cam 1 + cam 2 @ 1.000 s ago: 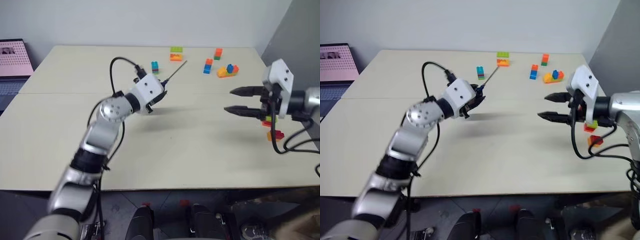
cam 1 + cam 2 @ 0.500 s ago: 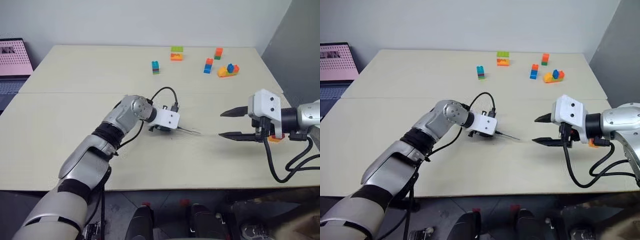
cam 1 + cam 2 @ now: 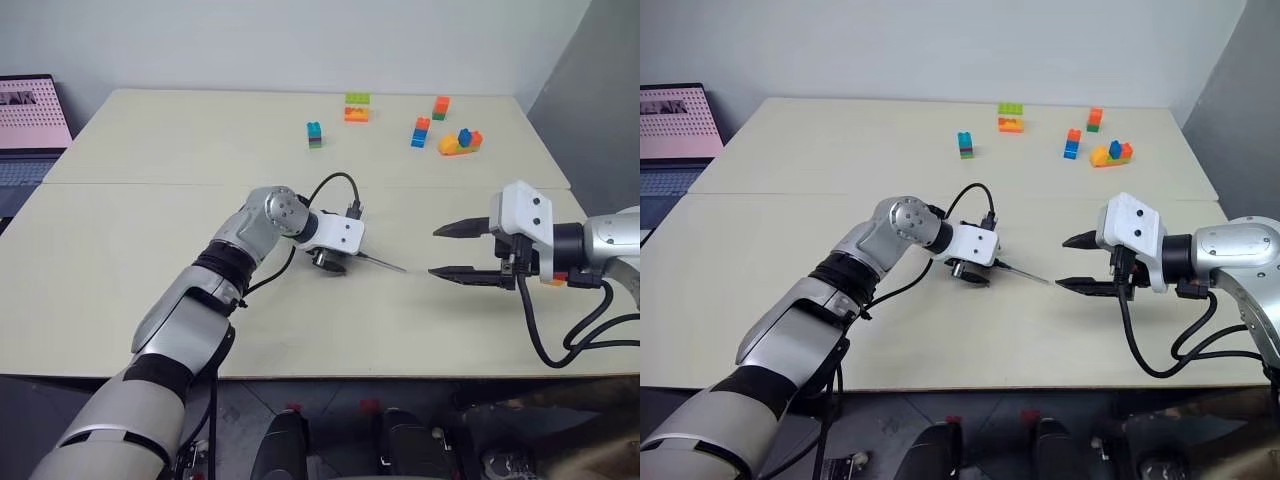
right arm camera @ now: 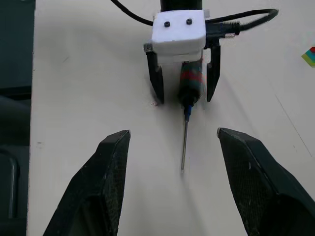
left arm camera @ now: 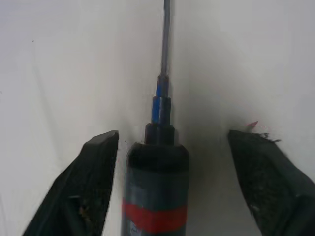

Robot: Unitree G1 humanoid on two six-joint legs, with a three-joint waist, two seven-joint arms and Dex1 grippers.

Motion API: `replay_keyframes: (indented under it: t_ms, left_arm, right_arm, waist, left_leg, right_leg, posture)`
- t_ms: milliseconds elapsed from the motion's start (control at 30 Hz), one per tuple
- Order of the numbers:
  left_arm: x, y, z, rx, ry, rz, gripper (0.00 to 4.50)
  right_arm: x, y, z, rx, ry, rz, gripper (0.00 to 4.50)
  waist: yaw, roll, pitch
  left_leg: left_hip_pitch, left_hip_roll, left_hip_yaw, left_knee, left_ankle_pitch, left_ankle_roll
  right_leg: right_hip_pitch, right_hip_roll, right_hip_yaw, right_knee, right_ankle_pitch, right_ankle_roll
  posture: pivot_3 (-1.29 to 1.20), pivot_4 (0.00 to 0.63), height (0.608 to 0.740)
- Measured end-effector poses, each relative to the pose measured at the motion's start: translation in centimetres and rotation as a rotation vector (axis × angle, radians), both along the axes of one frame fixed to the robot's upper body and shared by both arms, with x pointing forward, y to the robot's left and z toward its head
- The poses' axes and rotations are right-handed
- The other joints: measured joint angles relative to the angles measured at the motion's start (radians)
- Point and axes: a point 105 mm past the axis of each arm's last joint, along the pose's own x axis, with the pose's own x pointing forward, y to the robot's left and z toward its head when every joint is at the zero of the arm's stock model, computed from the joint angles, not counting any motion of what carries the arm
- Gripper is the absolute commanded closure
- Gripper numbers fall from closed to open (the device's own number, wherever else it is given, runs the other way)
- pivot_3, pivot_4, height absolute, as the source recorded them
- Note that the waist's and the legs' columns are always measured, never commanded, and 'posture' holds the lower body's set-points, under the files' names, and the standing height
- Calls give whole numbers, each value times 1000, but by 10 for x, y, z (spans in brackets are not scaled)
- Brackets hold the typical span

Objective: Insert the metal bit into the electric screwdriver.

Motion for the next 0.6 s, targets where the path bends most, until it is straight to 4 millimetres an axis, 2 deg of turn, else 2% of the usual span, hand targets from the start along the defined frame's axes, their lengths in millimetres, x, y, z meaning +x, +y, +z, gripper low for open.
replay_keyframes:
  t_ms: [67, 100, 200, 233, 333, 367, 433, 500, 567, 600]
  left_arm:
    - [3, 9, 25, -107, -13, 61, 602]
    - [1, 24, 48, -195, -21, 112, 602]
    - [-9, 54, 69, -269, -29, 179, 602]
    - [-18, 67, 68, -277, -16, 198, 602]
    - [-45, 110, 44, -258, 105, 310, 602]
    - [-53, 119, 38, -258, 147, 340, 602]
    - [-66, 129, 34, -269, 197, 373, 602]
    - [-88, 144, 32, -300, 232, 423, 602]
    - [-104, 158, 20, -334, 301, 500, 602]
    - [-109, 159, 16, -355, 330, 519, 602]
  right_arm:
    - [1, -1, 0, 7, -2, -10, 1538]
    - [3, -2, -1, 16, -6, -24, 1538]
    - [5, -5, -2, 32, -7, -52, 1538]
    - [5, -8, -4, 38, -4, -67, 1538]
    - [5, -18, -8, 56, 4, -111, 1538]
    - [5, -21, -9, 60, 2, -122, 1538]
    - [5, -24, -9, 67, -3, -136, 1538]
    - [3, -28, -11, 76, -7, -148, 1538]
    - [2, -36, -18, 83, 19, -187, 1538]
    - [2, -38, -22, 83, 31, -198, 1538]
  waist:
    - [-5, 0, 0]
    - [-8, 0, 0]
    - [-12, 1, 0]
    - [-15, 1, 0]
    - [-12, 1, 0]
    - [-8, 1, 0]
    - [1, 0, 1]
    - [3, -1, 0]
    - [2, -1, 0]
    - [4, -1, 0]
  left_leg:
    - [0, 0, 0, 0, 0, 0]
    - [0, 1, 0, 0, 0, 0]
    - [2, 1, 0, -1, 0, 0]
    - [3, 1, 1, -1, 0, 0]
    - [4, 1, 1, 0, 0, 0]
    - [4, 1, 1, 0, 0, 0]
    - [4, 1, 0, 1, 0, 0]
    - [7, 1, 1, 2, 0, 0]
    - [12, 1, 2, 1, 0, 0]
    - [12, 1, 1, 2, 0, 0]
  right_leg:
    - [0, 0, 0, 0, 0, 0]
    - [0, 0, 0, 1, 0, 0]
    - [0, 1, 1, 2, 0, 0]
    - [1, 1, 1, 3, 0, -1]
    - [1, 0, 1, 6, -1, -2]
    - [1, 0, 1, 7, -1, -2]
    - [1, 0, 0, 8, -1, -2]
    - [3, -1, 1, 8, -3, -5]
    - [7, -2, 1, 8, -4, -8]
    - [7, -2, 1, 8, -4, -8]
  posture:
    - [0, 150, 740]
    - [0, 150, 740]
    - [0, 150, 740]
    - [0, 150, 740]
    - [0, 150, 740]
    - [0, 150, 740]
    - [0, 150, 740]
    - [0, 150, 740]
    - [0, 150, 740]
    - [0, 150, 740]
